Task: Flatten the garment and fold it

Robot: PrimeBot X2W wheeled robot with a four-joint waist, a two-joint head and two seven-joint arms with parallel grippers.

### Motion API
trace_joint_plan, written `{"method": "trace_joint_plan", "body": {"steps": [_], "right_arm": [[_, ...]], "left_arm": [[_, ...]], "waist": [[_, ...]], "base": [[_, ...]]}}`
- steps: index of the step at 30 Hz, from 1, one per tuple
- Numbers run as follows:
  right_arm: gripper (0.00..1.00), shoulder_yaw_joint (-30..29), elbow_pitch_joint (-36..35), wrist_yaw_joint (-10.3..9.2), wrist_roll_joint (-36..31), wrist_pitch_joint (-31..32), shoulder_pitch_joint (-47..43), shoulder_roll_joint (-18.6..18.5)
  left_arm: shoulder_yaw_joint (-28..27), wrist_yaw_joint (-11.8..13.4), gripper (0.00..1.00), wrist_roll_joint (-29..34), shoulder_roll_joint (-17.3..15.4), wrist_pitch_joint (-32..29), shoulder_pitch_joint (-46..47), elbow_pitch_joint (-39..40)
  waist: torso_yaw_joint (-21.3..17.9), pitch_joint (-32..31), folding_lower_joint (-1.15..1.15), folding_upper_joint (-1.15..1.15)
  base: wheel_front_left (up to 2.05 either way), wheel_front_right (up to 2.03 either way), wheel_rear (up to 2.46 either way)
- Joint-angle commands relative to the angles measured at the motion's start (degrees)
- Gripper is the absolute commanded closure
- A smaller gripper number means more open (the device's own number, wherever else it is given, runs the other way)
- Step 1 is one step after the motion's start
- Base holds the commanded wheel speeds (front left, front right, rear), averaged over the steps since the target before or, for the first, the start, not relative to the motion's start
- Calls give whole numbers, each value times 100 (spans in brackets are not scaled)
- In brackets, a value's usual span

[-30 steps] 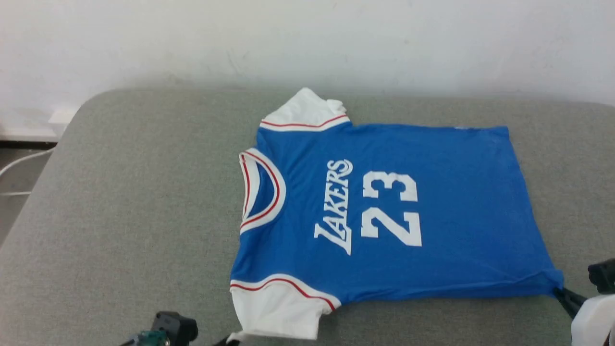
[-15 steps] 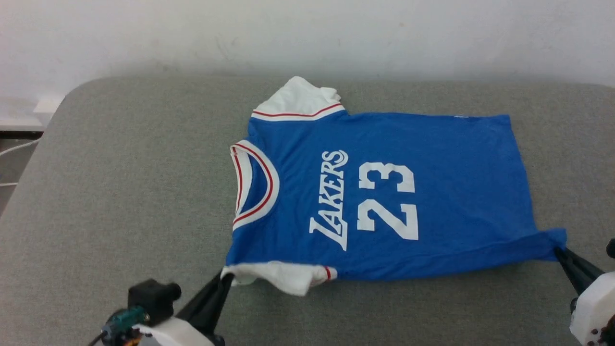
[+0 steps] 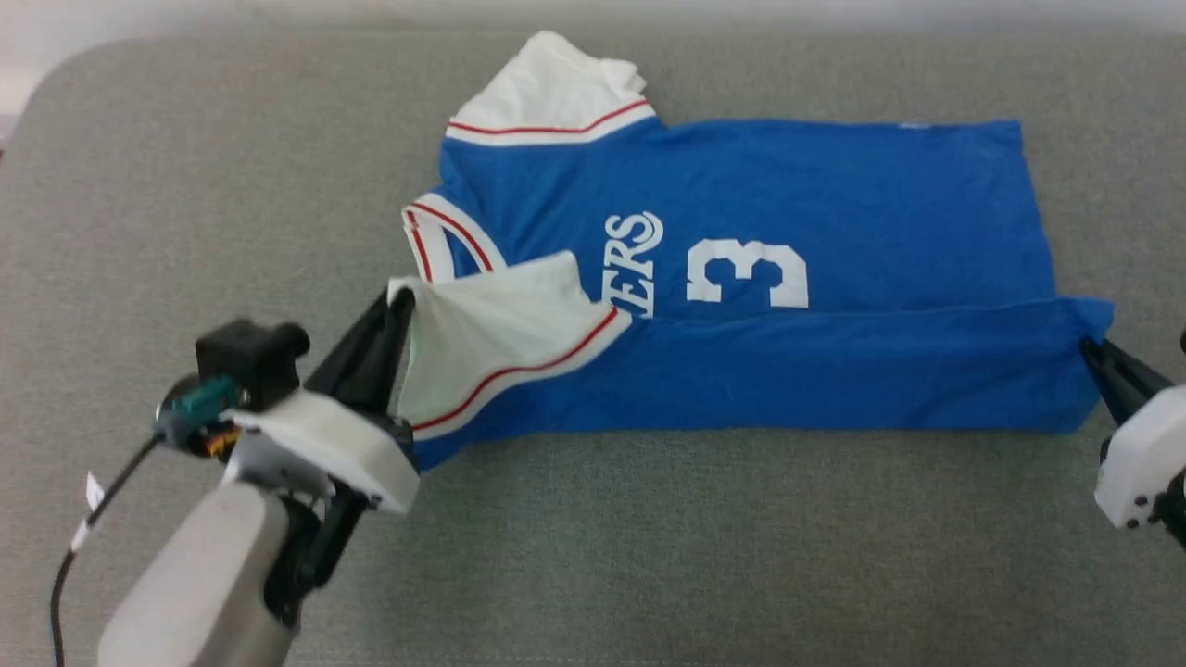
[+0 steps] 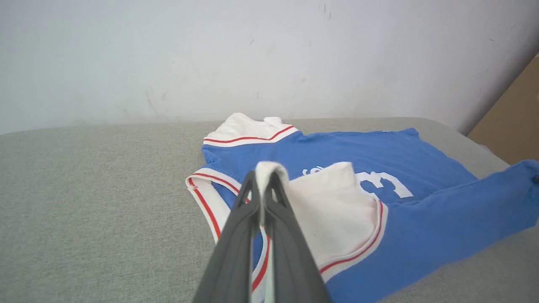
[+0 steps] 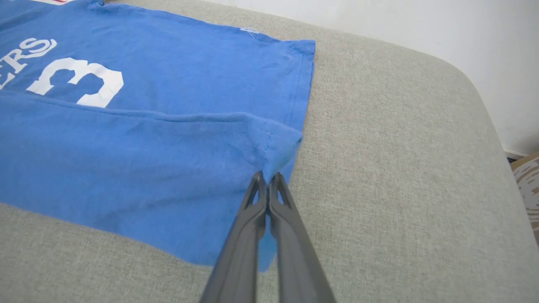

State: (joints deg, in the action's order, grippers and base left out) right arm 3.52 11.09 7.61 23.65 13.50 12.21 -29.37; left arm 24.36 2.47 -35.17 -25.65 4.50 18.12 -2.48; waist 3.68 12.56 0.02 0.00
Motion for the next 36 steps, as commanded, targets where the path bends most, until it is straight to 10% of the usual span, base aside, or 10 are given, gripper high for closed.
{"method": "trace_joint_plan", "body": {"steps": [1, 13, 14, 24, 36], "right_arm": [[100, 34, 142, -12, -93, 102, 261, 38], [99, 368, 1172, -12, -420, 274, 1116, 268], [1, 394, 1249, -12, -456, 270, 1143, 300], [0, 144, 1365, -12, -493, -9, 991, 682], [0, -1147, -157, -12, -872, 632, -319, 1895]], "left_arm": [[9, -123, 100, 43, 21, -115, 350, -267], [283, -307, 100, 319, 424, -9, 1549, -2373], [308, -293, 0, 341, 472, 37, 1573, -2572], [-147, -195, 0, -342, 1040, 590, 1210, -3278], [-236, 634, 0, -599, 994, 104, -165, -1634]], "waist": [[-133, 425, -2, 0], [-194, 746, -2, 0], [-195, 713, -2, 0], [-161, 20, -2, 0], [-136, -456, -2, 0]], "base": [[0, 0, 0], [0, 0, 0], [0, 0, 0], [0, 0, 0], [0, 0, 0]]}}
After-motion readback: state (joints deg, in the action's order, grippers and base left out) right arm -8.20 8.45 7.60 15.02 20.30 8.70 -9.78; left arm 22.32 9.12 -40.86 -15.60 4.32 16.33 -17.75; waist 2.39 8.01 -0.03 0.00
